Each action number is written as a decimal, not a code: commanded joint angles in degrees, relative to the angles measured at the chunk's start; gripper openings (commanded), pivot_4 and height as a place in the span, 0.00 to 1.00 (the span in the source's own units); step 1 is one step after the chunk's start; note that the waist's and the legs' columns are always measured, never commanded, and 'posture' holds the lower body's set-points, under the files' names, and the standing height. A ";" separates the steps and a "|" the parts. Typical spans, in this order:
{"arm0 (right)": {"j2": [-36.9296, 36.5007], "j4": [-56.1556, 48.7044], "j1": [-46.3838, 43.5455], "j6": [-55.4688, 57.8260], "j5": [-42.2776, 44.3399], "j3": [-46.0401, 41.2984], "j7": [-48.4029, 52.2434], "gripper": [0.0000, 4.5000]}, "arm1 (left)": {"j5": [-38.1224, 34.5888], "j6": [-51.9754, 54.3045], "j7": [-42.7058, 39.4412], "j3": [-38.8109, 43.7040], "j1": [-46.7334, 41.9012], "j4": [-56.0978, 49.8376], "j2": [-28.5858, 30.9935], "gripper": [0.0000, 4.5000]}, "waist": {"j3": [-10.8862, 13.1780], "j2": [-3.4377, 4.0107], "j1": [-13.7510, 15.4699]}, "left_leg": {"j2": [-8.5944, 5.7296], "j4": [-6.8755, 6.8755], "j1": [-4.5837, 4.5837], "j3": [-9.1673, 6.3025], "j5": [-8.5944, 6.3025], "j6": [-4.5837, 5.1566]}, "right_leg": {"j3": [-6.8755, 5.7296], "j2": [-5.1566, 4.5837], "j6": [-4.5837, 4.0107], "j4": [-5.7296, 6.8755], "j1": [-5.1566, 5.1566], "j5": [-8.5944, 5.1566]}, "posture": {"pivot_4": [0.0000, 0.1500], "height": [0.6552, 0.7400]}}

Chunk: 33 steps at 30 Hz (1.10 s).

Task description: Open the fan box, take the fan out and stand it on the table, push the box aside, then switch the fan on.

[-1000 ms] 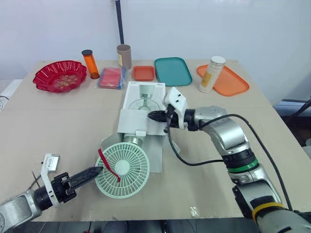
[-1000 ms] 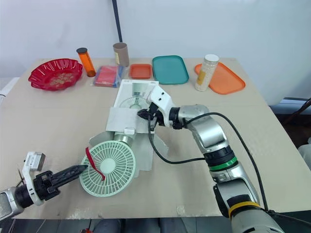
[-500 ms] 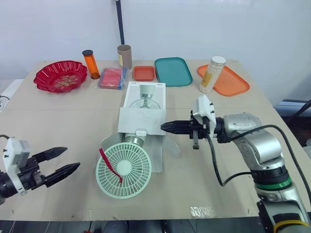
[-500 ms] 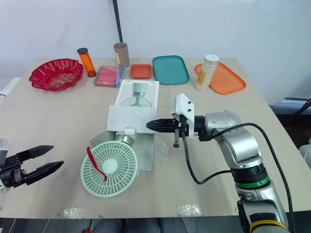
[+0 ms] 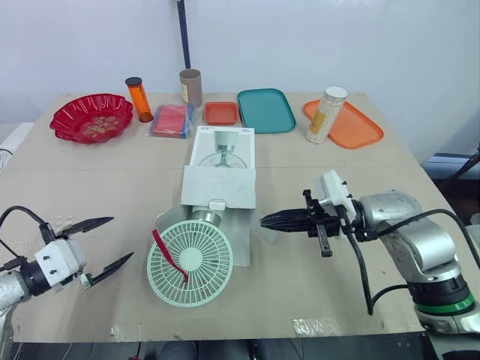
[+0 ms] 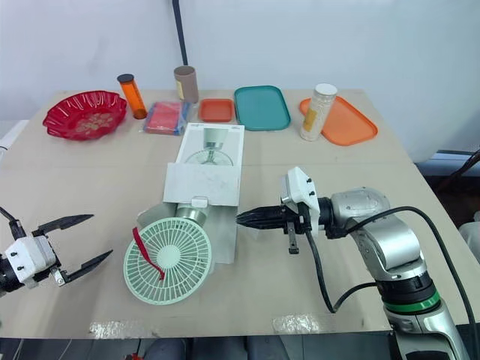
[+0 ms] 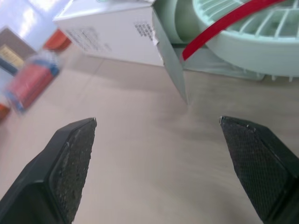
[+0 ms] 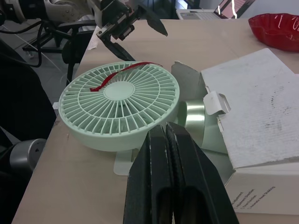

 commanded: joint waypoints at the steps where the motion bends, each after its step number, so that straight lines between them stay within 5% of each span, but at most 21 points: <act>1: -0.15 -1.24 0.21 -1.68 -0.20 -0.05 -0.14 0.00 | 3.99 -14.20 1.56 -1.55 -0.68 4.21 0.15 1.00 | 0.00 0.00 -0.03 | 0.01 0.00 0.00 0.01 0.00 0.00 | 0.00 0.00 0.00 -0.01 0.00 0.00 | 1.00 1.00; 16: 0.32 -0.08 -0.66 -3.29 -1.91 1.31 -0.65 0.00 | 25.45 -54.41 17.16 -0.91 -10.36 24.15 1.21 1.00 | -0.01 0.00 0.00 | 0.00 0.04 0.02 0.00 0.00 0.01 | -0.02 -0.01 0.00 0.00 0.05 0.09 | 1.00 1.00; 33: 0.05 -0.46 -0.61 -3.69 -2.32 1.38 -1.62 0.00 | 49.24 -58.20 37.45 -0.47 -13.70 21.31 3.27 1.00 | -0.02 0.01 -0.02 | -0.01 0.11 0.05 0.00 0.00 0.01 | -0.03 -0.03 -0.04 0.14 0.06 0.16 | 1.00 1.00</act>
